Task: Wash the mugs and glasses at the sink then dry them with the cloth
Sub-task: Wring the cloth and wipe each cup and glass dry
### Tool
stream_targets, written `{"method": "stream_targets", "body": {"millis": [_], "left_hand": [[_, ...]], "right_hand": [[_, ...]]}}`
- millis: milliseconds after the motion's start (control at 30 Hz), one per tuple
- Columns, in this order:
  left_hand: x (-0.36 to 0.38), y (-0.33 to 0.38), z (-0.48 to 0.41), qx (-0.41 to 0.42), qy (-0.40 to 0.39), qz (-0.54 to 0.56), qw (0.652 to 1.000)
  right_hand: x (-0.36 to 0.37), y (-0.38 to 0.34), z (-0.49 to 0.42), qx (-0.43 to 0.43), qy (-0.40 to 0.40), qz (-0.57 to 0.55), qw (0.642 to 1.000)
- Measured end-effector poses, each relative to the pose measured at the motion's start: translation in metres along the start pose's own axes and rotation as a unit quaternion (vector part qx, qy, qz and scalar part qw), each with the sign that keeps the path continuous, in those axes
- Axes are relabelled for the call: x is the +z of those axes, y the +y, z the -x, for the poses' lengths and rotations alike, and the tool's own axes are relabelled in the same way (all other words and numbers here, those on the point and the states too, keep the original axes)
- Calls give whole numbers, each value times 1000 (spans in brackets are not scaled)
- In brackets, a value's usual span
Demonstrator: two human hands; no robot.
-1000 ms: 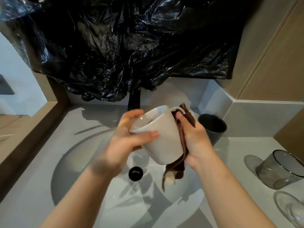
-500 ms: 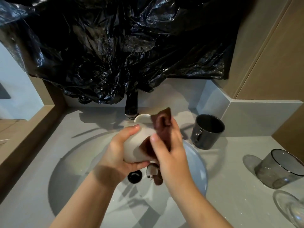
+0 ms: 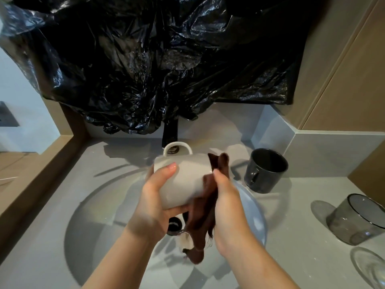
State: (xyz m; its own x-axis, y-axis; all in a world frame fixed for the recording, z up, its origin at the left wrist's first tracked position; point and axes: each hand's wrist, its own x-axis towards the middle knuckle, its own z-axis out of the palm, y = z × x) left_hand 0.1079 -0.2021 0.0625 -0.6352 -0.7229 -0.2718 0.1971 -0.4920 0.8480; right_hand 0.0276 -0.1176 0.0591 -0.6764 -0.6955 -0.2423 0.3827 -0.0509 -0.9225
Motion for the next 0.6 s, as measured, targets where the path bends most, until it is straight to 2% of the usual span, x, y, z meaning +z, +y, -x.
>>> {"method": "stream_targets", "body": {"millis": [100, 233, 267, 333, 433, 533, 600], "left_hand": [[-1, 3, 0, -4, -12, -1, 1000], [-3, 6, 3, 3, -79, -86, 993], [-4, 7, 3, 12, -101, -85, 991], [-3, 9, 4, 22, -127, -60, 990], [0, 9, 1, 35, -111, -64, 991], [3, 6, -9, 56, -45, -52, 996], [4, 7, -13, 61, -14, -55, 997]], "right_hand": [[1, 4, 9, -68, -21, 61, 996], [5, -7, -3, -154, -11, 99, 983], [5, -13, -9, -134, 0, 54, 990], [1, -25, -17, -28, 14, -28, 999], [-3, -33, -19, 73, 23, -70, 995], [3, -28, -12, 91, 18, -54, 994], [5, -19, -9, 59, -3, -31, 998]]}}
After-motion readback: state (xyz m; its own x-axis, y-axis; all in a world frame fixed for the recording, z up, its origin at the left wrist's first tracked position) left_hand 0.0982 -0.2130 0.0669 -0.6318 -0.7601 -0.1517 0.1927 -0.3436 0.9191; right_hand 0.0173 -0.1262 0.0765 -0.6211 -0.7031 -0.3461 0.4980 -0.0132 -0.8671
